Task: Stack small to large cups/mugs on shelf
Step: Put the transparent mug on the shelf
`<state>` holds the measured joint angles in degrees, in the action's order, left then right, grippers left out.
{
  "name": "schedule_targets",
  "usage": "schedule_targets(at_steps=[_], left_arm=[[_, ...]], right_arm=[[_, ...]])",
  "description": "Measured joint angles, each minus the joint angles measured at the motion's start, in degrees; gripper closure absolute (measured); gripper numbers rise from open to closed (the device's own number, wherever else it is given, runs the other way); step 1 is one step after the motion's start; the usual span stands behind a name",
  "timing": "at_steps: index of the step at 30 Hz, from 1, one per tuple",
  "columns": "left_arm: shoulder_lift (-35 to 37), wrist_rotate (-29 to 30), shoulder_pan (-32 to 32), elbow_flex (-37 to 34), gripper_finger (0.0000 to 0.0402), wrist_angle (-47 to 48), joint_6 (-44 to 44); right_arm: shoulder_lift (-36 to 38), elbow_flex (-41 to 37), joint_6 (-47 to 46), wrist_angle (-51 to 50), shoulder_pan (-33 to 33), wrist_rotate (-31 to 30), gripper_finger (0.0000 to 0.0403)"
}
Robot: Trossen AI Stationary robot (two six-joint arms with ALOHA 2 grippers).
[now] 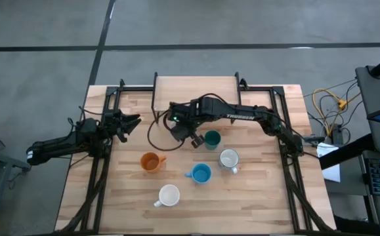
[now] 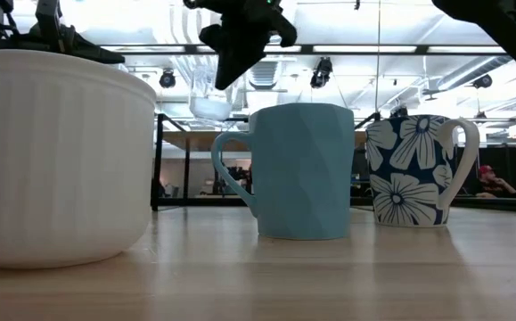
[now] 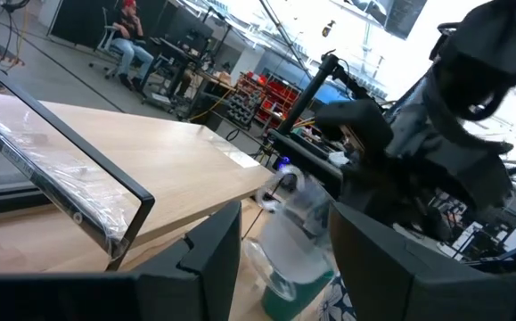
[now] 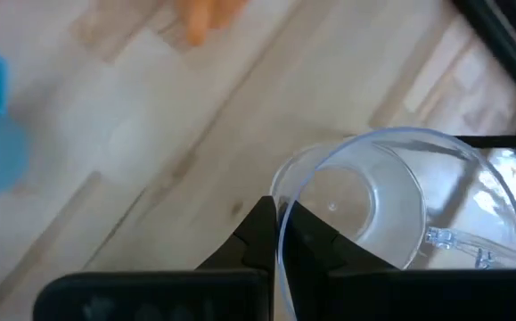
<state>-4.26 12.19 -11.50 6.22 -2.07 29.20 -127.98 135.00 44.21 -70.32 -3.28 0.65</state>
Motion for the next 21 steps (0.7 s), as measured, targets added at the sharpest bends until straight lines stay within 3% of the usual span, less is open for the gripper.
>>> schedule_targets(at_steps=[21], left_arm=[[0.0,-0.8,0.0,0.0,0.0244,0.0,0.4]], right_arm=[[5.3,0.0,-0.1,5.8,-3.2,-2.1,0.0395]])
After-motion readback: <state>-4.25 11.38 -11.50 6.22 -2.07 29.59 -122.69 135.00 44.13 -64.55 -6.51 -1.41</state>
